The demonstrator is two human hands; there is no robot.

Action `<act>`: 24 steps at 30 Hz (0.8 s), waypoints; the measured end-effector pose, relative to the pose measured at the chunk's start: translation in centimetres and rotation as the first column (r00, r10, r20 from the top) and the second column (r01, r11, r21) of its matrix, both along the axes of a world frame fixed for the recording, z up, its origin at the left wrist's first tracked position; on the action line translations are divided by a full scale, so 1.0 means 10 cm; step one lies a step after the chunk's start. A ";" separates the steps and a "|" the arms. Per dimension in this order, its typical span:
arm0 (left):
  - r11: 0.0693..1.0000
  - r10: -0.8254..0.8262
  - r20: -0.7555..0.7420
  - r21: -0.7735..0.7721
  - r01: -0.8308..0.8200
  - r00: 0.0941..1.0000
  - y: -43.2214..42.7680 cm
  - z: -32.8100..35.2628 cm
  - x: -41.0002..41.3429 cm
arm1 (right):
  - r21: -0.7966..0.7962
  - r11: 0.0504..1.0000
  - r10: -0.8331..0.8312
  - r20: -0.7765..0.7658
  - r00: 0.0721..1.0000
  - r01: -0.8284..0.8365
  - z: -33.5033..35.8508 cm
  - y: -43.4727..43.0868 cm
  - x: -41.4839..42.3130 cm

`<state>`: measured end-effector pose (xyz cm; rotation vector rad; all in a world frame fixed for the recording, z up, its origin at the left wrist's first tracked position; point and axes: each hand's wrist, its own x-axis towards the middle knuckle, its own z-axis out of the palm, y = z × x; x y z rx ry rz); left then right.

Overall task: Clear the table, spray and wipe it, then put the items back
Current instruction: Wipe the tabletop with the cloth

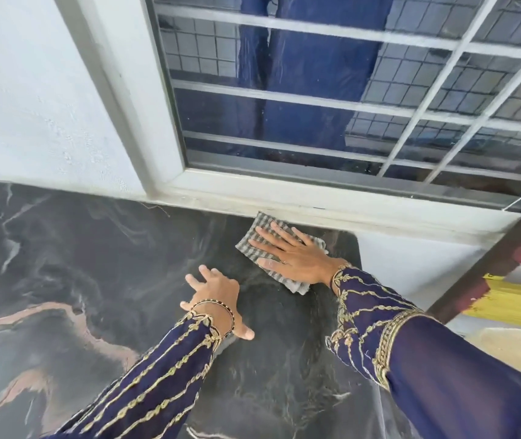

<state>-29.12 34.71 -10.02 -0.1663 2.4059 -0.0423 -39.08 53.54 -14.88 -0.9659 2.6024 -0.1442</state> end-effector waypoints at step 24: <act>0.995 -0.091 -0.019 -0.040 0.090 0.996 -0.03 -0.02 -0.03 | -0.032 0.947 -0.319 -0.037 0.947 0.318 -0.06 0.47 0.50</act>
